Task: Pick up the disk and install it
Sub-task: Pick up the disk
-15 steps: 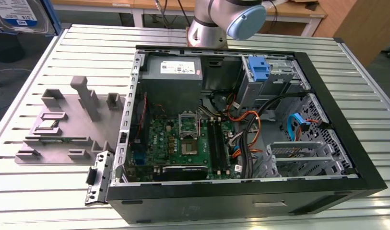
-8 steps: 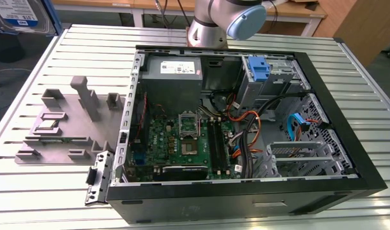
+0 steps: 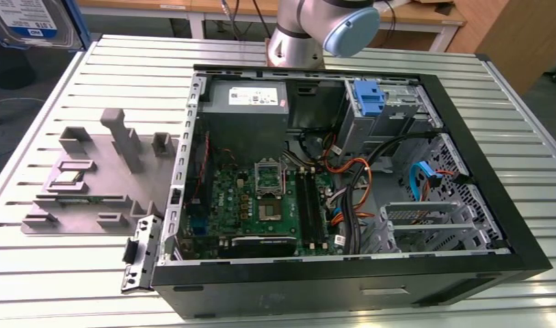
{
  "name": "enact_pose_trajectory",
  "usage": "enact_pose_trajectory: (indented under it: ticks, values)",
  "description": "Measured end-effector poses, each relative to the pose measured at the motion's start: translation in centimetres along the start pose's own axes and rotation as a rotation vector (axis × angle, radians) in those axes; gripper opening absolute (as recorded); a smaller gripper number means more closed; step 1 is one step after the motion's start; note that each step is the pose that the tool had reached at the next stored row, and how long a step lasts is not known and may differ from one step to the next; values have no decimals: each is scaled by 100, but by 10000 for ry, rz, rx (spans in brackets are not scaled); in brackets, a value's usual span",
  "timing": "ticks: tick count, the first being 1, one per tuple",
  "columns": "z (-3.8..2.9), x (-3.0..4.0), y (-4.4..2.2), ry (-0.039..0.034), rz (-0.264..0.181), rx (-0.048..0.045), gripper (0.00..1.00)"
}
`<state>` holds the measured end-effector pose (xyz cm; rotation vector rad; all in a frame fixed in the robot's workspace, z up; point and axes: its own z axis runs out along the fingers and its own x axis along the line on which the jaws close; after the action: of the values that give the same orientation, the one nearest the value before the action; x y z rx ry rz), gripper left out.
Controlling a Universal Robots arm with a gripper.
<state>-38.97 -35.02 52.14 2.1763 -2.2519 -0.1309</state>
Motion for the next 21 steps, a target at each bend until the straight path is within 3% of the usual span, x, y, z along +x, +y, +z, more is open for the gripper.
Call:
enact_pose_trajectory:
  ticks: [21]
  values:
    - [-5,-3,-88,0,0,0,35]
